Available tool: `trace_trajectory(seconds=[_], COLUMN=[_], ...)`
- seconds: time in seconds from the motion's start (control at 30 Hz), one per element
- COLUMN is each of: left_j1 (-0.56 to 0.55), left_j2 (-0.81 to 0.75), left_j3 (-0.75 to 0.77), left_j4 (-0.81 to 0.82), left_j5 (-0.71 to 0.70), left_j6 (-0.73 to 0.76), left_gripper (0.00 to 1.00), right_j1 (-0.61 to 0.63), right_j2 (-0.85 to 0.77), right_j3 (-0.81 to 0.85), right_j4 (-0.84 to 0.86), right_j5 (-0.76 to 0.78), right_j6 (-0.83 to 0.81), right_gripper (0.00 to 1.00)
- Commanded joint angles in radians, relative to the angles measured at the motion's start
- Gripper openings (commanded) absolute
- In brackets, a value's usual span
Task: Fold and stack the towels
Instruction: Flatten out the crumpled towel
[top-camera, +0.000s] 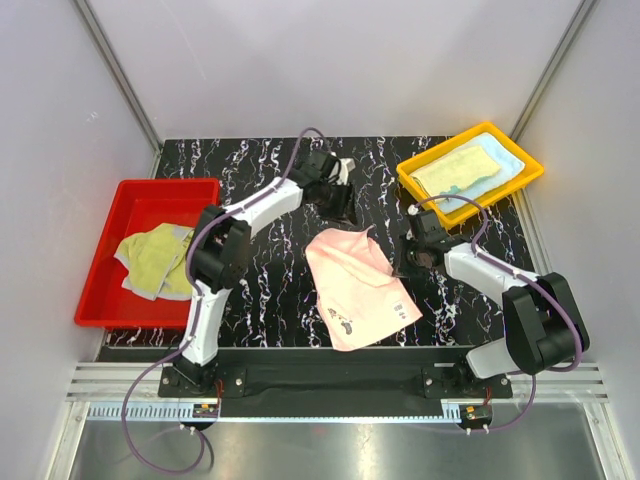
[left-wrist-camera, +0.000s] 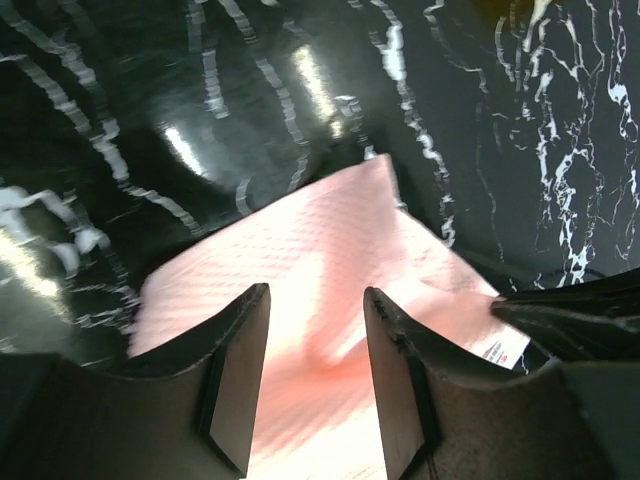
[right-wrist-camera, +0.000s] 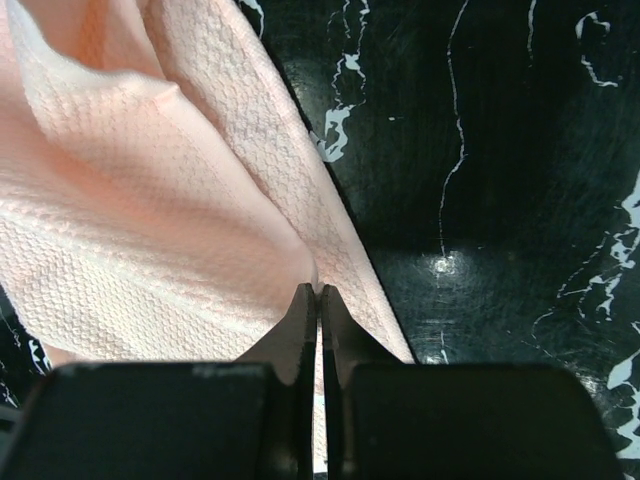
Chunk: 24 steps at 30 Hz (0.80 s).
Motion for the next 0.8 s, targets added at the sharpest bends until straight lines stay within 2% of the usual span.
trace_trajectory(seconds=[0.0, 0.33, 0.77], left_j1=[-0.050, -0.151, -0.216], left_j2=[0.028, 0.068, 0.163], left_j3=[0.117, 0.256, 0.288], left_j4=[-0.045, -0.101, -0.020], left_j5=[-0.084, -0.334, -0.411], left_j6=[-0.001, 0.071, 0.200], left_gripper=[0.48, 0.50, 0.50], right_j1=[0.000, -0.003, -0.002], right_j2=[-0.013, -0.022, -0.044], right_j3=[-0.011, -0.031, -0.025], right_j4=[0.075, 0.121, 0.124], right_j5=[-0.031, -0.063, -0.078], right_j6=[0.009, 0.014, 0.006], right_gripper=[0.00, 0.00, 0.00])
